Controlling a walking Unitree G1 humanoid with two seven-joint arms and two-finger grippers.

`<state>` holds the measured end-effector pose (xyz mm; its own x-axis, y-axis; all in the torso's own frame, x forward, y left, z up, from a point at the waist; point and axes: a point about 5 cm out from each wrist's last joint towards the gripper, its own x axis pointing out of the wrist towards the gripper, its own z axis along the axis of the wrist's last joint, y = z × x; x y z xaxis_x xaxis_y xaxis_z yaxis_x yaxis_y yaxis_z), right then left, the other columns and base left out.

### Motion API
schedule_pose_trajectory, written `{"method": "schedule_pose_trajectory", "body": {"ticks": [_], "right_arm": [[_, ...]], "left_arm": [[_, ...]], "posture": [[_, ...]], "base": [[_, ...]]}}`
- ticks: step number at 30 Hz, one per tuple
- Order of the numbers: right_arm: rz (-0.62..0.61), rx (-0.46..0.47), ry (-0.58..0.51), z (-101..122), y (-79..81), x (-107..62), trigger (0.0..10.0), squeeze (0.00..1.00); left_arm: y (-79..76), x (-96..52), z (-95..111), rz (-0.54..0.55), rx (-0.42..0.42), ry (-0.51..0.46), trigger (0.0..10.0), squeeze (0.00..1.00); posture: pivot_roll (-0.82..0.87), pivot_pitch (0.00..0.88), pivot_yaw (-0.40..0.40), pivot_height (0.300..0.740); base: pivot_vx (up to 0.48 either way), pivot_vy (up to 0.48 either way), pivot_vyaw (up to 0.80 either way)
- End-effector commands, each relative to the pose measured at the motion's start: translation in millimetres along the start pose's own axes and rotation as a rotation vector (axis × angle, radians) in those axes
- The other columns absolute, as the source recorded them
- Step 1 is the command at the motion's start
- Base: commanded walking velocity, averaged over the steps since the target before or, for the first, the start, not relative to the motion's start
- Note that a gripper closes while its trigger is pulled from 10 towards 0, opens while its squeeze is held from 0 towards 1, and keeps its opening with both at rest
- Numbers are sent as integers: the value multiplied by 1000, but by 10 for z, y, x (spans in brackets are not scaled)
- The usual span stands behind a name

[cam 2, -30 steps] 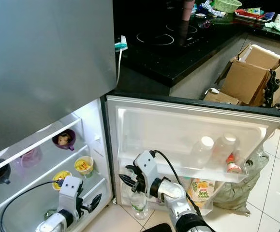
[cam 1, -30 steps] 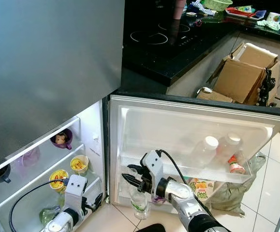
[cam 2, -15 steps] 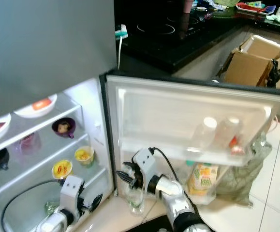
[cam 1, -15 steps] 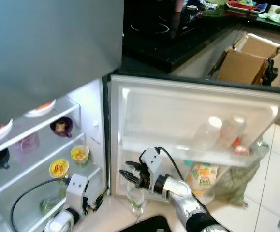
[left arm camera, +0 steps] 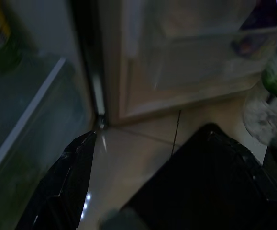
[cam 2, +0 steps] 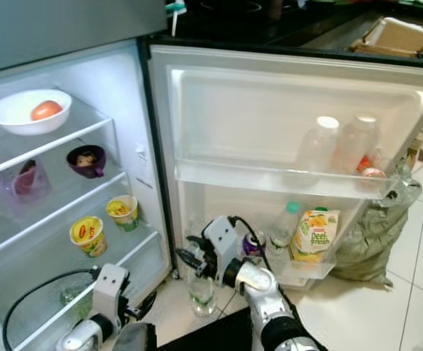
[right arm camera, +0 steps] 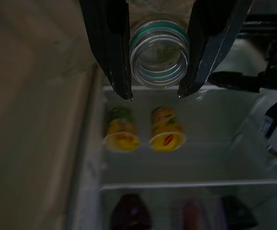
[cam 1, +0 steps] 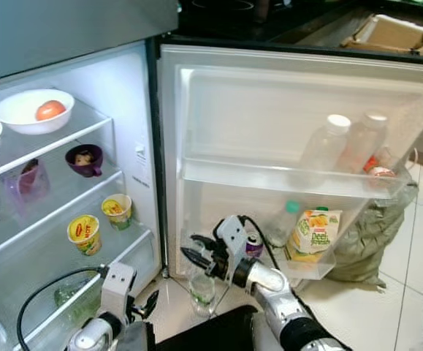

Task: Restocking fridge

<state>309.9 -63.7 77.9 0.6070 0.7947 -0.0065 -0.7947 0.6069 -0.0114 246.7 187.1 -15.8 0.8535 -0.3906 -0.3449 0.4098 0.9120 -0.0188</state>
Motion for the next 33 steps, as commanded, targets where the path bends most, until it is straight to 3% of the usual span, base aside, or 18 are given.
{"method": "schedule_pose_trajectory", "body": {"ticks": [1, 9, 21, 33], "right_arm": [[-24, 5, -12, 63, -60, 13, 10000, 0], [-47, 22, -40, 198, -159, 77, 10000, 0], [-42, 69, -57, 234, -116, 159, 10000, 0], [-87, 52, -103, 488, -261, 280, 10000, 0]], "left_arm": [[-30, 29, 44, -20, 19, -21, 10000, 0], [-50, 59, 75, -32, 32, -28, 10000, 0], [-80, 35, 55, -45, 50, -35, 10000, 0], [-78, -12, 37, -51, 71, -46, 10000, 0]], "posture": [[-15, 72, -78, 570], [-18, 75, -81, 545], [-10, 102, -84, 510], [2, 133, -87, 460]], "base": [[0, 0, 0], [0, 0, 0], [0, 0, 0], [0, 0, 0]]}}
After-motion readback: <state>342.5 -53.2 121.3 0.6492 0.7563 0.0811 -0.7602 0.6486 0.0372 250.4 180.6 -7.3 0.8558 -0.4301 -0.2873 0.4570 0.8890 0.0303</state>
